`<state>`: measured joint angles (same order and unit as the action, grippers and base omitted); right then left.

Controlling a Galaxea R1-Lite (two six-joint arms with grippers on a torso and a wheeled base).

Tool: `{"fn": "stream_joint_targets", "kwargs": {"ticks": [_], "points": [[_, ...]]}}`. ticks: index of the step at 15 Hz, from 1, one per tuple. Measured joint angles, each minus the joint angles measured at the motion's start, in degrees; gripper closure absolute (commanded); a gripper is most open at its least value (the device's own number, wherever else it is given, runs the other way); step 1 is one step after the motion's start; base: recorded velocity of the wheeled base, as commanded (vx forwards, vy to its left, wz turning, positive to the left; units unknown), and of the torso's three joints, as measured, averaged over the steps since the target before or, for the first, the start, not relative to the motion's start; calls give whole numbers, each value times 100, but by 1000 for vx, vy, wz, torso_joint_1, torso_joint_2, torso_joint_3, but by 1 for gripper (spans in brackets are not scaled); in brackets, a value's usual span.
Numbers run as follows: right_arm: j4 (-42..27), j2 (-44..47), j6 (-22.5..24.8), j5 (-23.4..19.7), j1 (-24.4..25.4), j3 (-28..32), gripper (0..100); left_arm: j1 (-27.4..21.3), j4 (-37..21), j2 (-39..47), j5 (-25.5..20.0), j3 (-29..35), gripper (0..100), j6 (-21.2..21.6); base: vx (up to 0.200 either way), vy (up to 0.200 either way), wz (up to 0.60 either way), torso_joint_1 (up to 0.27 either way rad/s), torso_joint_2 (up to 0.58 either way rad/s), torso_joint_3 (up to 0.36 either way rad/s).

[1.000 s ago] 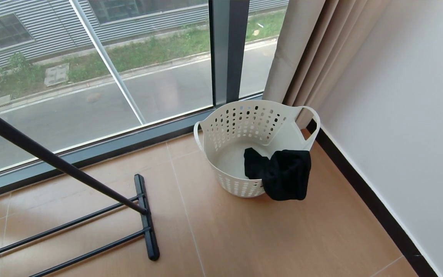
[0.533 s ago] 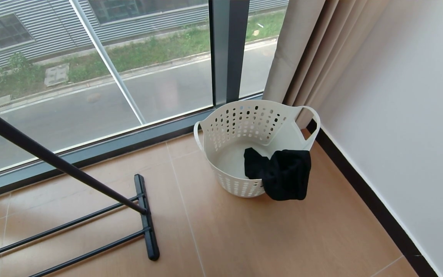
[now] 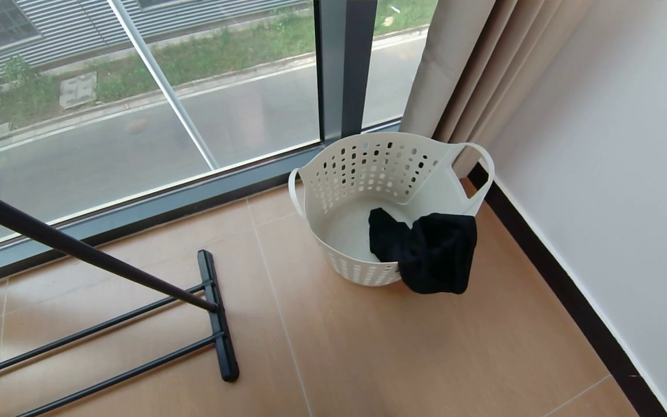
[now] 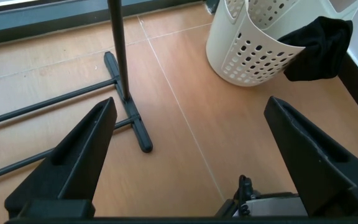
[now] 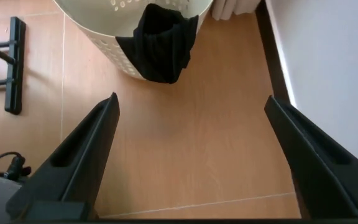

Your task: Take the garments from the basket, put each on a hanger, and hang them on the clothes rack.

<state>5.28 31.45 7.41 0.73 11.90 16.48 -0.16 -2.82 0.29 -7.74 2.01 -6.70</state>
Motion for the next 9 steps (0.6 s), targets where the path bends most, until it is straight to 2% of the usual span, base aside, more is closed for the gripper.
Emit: {"fn": "stream_joint_targets", "kwargs": {"ticks": [5, 9], "points": [[-17, 2536, 1914, 0, 183, 1620, 0, -2, -5, 0, 9, 0, 0, -13, 0, 0, 0, 0, 0, 0], [-28, 4391, 3908, 195, 273, 3098, 0, -2, -9, 0, 9, 0, 0, -13, 0, 0, 0, 0, 0, 0]]}}
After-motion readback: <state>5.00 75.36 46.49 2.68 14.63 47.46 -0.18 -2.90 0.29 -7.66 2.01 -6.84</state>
